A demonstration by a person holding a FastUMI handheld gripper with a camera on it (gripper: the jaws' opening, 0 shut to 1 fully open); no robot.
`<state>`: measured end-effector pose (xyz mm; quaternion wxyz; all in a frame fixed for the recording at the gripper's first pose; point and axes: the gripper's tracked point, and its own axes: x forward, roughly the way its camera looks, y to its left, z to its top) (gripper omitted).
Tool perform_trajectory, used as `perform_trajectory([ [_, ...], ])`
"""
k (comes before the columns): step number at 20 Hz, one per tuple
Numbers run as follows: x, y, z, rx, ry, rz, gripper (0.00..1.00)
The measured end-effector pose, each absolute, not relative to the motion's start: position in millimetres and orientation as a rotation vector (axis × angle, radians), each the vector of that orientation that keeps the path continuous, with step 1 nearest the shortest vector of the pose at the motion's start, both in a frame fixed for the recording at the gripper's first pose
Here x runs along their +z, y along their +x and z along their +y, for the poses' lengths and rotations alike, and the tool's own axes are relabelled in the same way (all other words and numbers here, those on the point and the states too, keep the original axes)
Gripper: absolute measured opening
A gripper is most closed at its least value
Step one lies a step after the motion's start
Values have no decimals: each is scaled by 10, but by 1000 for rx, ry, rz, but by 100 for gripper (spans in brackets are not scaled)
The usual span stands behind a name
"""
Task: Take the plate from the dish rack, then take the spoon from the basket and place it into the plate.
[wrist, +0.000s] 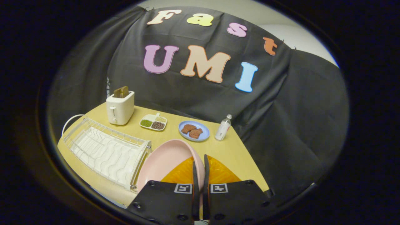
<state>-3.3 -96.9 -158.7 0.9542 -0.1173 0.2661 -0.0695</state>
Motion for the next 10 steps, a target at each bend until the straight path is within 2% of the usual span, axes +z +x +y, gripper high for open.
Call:
perform_trajectory([
  [10, -2199, -391, -1229, -125, -86, 599, 7],
])
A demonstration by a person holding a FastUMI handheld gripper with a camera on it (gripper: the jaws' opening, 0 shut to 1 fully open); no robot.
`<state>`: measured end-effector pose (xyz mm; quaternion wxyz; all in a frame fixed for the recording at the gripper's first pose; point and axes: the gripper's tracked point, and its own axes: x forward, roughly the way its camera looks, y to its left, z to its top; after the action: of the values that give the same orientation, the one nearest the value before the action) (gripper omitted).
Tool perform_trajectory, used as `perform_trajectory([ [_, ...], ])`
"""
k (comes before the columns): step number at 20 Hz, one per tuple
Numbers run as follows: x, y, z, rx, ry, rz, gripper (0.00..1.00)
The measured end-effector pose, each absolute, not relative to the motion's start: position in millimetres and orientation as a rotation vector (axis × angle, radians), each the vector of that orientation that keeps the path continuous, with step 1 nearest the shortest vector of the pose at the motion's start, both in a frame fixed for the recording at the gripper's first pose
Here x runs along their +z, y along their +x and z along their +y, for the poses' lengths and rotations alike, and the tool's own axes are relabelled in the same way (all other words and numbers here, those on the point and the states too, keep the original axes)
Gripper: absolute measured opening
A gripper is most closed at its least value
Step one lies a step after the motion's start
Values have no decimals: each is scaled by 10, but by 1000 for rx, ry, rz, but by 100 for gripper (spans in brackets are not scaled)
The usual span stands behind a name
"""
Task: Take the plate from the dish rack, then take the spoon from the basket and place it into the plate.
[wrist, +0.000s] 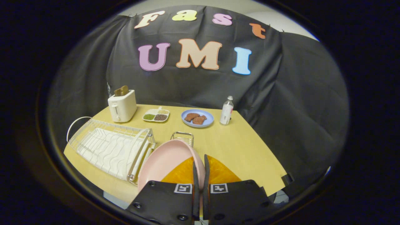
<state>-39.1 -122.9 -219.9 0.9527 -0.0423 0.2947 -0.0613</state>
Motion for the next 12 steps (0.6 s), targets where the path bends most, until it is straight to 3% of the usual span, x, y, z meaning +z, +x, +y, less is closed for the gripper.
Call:
perform_trajectory([
  [12, -3019, -509, -1598, -103, 82, 671, 8],
])
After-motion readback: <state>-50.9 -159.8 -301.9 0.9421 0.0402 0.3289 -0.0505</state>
